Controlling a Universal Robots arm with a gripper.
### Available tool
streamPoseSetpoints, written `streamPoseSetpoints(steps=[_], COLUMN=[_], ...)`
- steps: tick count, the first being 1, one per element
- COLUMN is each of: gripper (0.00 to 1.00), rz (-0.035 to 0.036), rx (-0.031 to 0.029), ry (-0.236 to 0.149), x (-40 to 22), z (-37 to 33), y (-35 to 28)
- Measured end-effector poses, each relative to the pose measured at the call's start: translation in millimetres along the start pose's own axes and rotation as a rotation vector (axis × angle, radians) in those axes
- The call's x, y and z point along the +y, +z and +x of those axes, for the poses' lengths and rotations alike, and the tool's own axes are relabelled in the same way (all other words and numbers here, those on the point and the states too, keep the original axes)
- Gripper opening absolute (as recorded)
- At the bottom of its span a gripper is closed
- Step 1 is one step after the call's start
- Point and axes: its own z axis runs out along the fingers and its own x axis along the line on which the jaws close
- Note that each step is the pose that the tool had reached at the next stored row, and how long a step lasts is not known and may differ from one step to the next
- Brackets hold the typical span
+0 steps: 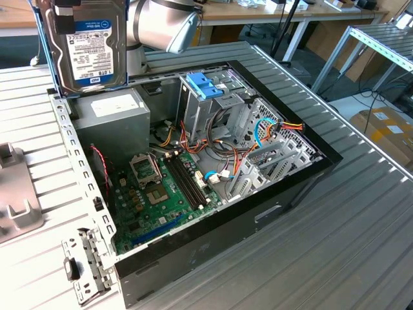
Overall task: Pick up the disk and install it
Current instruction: 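Pick up the disk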
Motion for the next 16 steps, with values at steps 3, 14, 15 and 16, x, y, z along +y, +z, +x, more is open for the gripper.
streamPoseSetpoints(steps=[3,14,15,16], gripper=[0.37,0.37,0.37,0.37], rz=[0.0,-0.0001,0.0,-0.0001], rx=[0.0,0.0,0.0,0.0], ry=[0.0,0.0,0.0,0.0], x=[-1.5,-6.6,-7.0,-7.2], z=[0.4,1.4,1.6,1.7], y=[0.0,-0.2,-0.2,-0.2])
